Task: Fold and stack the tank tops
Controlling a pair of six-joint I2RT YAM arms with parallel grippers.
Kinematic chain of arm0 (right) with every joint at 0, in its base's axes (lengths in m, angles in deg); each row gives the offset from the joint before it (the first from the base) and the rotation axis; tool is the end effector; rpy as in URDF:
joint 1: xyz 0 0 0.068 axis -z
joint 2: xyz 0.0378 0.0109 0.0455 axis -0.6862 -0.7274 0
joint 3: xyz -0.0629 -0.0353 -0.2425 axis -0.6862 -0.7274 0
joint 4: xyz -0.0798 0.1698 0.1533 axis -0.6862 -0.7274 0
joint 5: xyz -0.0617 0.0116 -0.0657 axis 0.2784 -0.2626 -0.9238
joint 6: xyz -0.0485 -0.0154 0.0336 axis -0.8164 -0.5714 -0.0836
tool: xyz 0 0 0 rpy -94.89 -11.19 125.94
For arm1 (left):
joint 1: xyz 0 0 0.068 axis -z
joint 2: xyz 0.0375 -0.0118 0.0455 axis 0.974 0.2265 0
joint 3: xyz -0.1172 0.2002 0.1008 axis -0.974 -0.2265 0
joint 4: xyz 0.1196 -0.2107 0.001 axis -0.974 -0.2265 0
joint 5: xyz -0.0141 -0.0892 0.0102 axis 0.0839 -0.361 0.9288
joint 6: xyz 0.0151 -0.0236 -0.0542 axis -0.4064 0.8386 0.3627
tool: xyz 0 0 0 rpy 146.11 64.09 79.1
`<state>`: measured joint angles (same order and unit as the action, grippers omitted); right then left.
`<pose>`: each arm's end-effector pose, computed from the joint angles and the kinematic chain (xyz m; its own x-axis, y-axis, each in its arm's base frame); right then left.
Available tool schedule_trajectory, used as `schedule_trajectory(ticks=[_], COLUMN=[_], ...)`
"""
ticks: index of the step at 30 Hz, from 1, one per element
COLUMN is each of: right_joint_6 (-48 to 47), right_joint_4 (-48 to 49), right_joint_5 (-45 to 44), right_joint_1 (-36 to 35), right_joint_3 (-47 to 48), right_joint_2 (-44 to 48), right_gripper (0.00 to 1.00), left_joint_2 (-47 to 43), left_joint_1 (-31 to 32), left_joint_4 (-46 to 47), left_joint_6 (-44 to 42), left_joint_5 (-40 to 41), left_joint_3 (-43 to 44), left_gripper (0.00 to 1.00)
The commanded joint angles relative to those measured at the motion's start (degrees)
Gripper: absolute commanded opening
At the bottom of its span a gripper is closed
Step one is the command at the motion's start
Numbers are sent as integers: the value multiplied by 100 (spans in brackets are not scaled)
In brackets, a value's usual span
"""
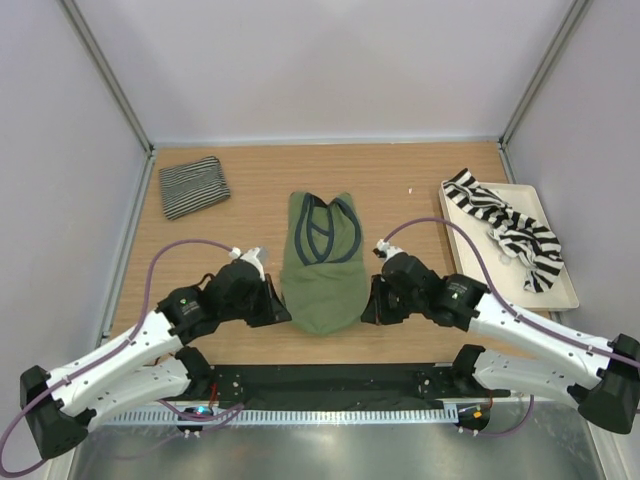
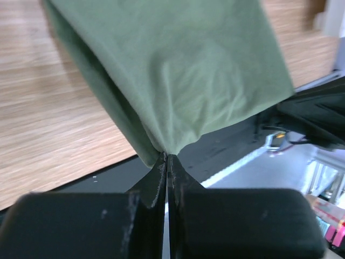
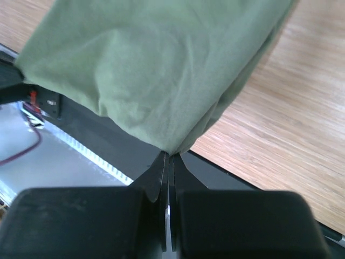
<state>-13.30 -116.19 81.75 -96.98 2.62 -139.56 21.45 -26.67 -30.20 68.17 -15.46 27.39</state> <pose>0.1082 0.1526 0.2269 -0.9046 -0.0722 -0.4200 -0.2886 0.8290 0.4790 0.1029 -0.1284 0.2274 -0.9178 -0.2160 -0.3330 0.0357 0.7908 -0.6111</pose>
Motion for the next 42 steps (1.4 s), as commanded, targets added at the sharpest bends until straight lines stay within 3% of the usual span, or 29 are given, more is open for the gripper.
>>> schedule_trajectory(ticks=[1, 22, 34, 42], right_joint_6=[-189, -180, -672, -962], right_joint_4=[-493, -1187, -1188, -916], right_joint_5=[-243, -277, -1850, -2300], right_joint_1=[-32, -40, -32, 310], right_joint_3=[681, 1174, 2176, 2528], right_joint_2=[111, 1104, 138, -460], right_gripper=[1, 1, 1, 1], left_joint_2=[6, -1093, -302, -100], left_joint_1=[21, 214, 109, -681], left_joint_4=[-486, -101, 744, 1024], left_joint_6=[82, 1101, 1304, 1313], left_joint_5=[6, -636, -390, -591], left_joint_3=[567, 269, 541, 788], left_gripper=[0, 0, 0, 0])
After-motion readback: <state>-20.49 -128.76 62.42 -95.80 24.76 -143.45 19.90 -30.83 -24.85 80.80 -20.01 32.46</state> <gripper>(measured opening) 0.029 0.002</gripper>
